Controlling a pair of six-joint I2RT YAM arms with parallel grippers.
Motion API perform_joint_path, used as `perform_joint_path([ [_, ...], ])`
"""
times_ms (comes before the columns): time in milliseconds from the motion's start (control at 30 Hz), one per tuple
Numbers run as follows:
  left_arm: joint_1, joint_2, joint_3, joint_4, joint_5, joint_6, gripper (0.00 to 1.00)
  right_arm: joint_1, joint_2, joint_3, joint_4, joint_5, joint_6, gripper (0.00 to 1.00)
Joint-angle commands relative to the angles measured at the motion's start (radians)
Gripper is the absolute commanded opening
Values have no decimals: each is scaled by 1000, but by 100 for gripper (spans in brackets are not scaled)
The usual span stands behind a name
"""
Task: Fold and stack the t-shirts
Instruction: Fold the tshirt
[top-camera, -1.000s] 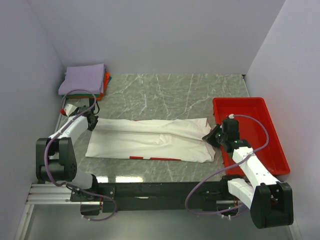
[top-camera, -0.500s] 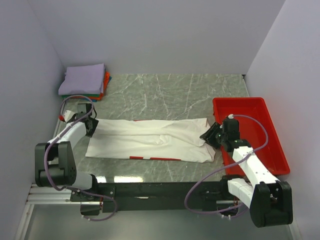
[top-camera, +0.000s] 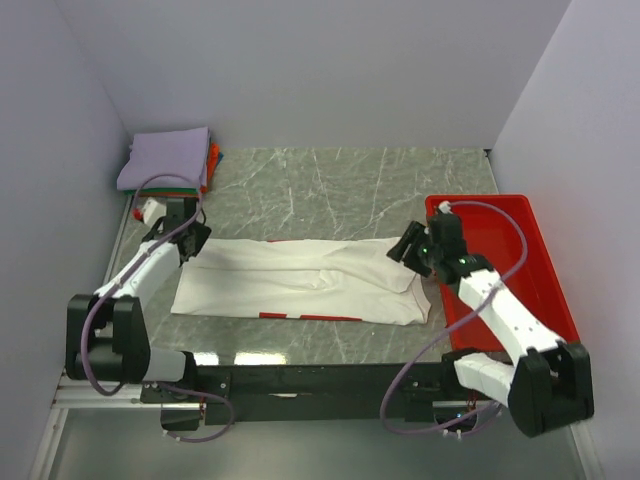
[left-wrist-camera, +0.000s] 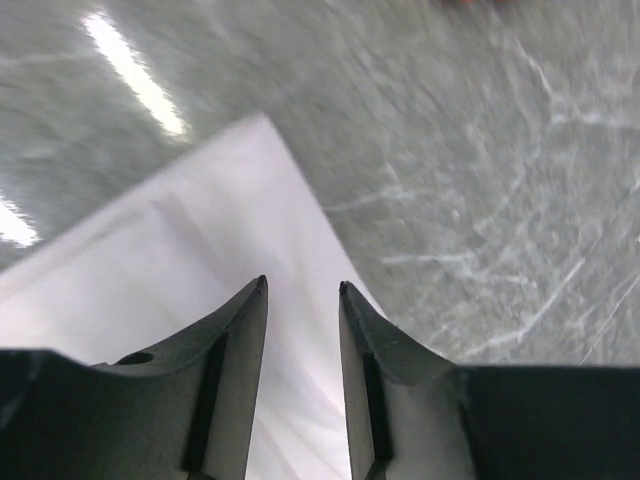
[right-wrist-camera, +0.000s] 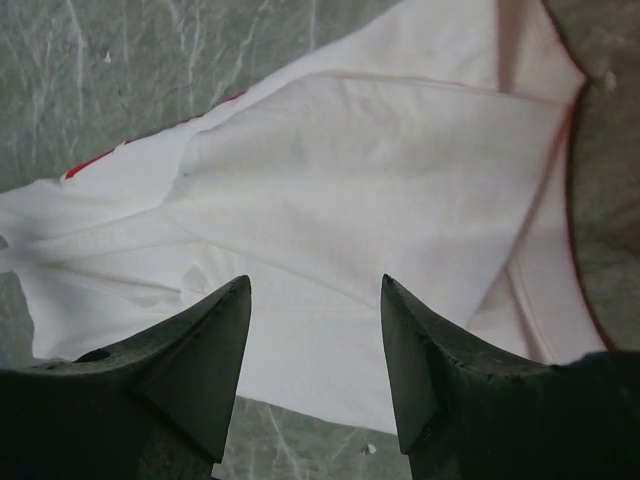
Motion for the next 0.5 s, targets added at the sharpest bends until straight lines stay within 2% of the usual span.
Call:
perform_joint_path([
  [0, -83, 71, 99, 14, -24, 21, 39, 88, 133, 126, 22, 126, -19, 62],
  [100, -115, 134, 117, 13, -32, 10, 37, 141, 236, 222, 26, 183, -31, 62],
  [200, -125, 171, 116, 25, -30, 4, 37, 183, 409, 326, 2, 237, -45, 63],
  [467, -128, 179, 85, 48, -18, 24, 36, 266, 609, 481, -35, 310, -27, 64],
])
